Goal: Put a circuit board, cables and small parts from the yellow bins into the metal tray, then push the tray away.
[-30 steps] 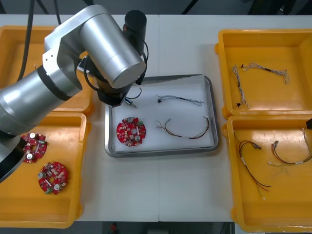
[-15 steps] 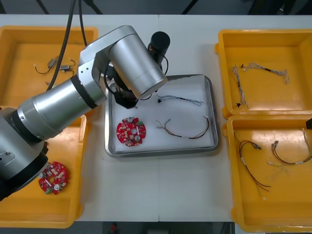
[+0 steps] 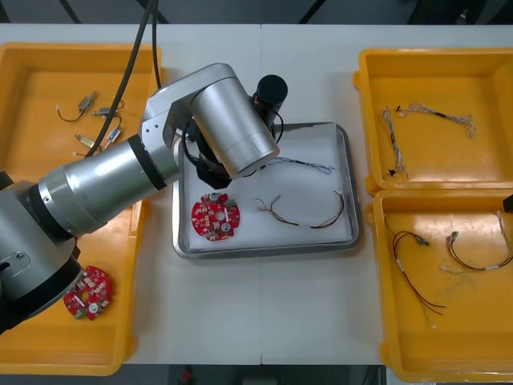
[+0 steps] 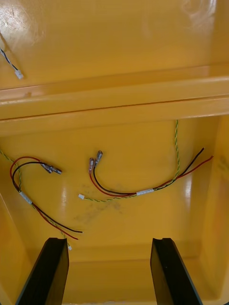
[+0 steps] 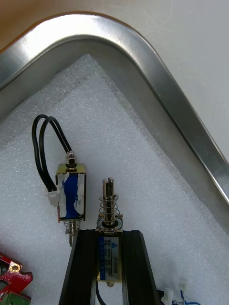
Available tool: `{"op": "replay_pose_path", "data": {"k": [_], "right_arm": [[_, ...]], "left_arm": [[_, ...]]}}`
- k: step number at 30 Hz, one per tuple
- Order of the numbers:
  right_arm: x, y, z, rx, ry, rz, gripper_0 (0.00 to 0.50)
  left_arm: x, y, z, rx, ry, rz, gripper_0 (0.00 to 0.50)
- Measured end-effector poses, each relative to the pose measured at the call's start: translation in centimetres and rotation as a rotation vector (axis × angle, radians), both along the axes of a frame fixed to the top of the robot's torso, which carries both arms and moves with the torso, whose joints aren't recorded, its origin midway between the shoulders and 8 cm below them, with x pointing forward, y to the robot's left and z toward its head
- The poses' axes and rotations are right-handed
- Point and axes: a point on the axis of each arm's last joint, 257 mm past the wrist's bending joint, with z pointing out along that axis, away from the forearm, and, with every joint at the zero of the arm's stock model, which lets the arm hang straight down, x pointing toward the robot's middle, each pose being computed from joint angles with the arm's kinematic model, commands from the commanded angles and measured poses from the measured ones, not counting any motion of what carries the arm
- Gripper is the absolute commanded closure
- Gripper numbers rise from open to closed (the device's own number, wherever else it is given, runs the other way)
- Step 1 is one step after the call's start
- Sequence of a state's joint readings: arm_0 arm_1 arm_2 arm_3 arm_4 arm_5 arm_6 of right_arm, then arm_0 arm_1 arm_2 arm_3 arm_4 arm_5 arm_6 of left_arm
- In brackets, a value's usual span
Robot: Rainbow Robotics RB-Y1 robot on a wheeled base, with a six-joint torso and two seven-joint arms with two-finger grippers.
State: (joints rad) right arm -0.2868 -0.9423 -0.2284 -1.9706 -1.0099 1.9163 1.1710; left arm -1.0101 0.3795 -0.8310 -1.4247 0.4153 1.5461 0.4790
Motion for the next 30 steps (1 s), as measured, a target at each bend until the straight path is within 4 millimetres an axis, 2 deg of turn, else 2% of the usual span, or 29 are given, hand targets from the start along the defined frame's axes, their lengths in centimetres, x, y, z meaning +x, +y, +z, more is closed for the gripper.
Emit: {"op": "replay_pose_path", "data": {"k": [4,6,8,10,13,18,22,26,30], "right_arm": [[0.0,0.0,0.0,0.000,0.000,0.000,0.000],[0.0,0.0,0.0,0.000,0.000,0.000,0.000],[0.0,0.0,0.0,0.000,0.000,0.000,0.000],[0.0,0.0,0.0,0.000,0.000,0.000,0.000],[0.0,0.0,0.0,0.000,0.000,0.000,0.000],[0.0,0.0,0.0,0.000,0.000,0.000,0.000],[0.0,0.0,0.0,0.000,0.000,0.000,0.000],[0.0,0.0,0.0,0.000,0.000,0.000,0.000],[0.0,0.0,0.0,0.000,0.000,0.000,0.000]], "left_arm": [[-0.1,-0.1,-0.2,-0.004,0.008,-0.001,0.435],[-0.2,-0.1,-0.2,-0.004,0.009,0.000,0.381],[-0.2,-0.1,-0.2,-0.004,0.010,0.000,0.360],[-0.2,-0.1,-0.2,-0.005,0.011,0.000,0.310],[-0.2,-0.1,-0.2,-0.005,0.012,-0.001,0.165],[-0.2,-0.1,-0.2,-0.005,0.012,-0.001,0.063],[-0.2,-0.1,-0.2,-0.005,0.011,-0.002,0.030],[-0.1,-0.3,0.1,-0.007,0.008,-0.008,0.025],[-1.5,-1.0,1.0,-0.030,0.059,-0.042,0.012]]}}
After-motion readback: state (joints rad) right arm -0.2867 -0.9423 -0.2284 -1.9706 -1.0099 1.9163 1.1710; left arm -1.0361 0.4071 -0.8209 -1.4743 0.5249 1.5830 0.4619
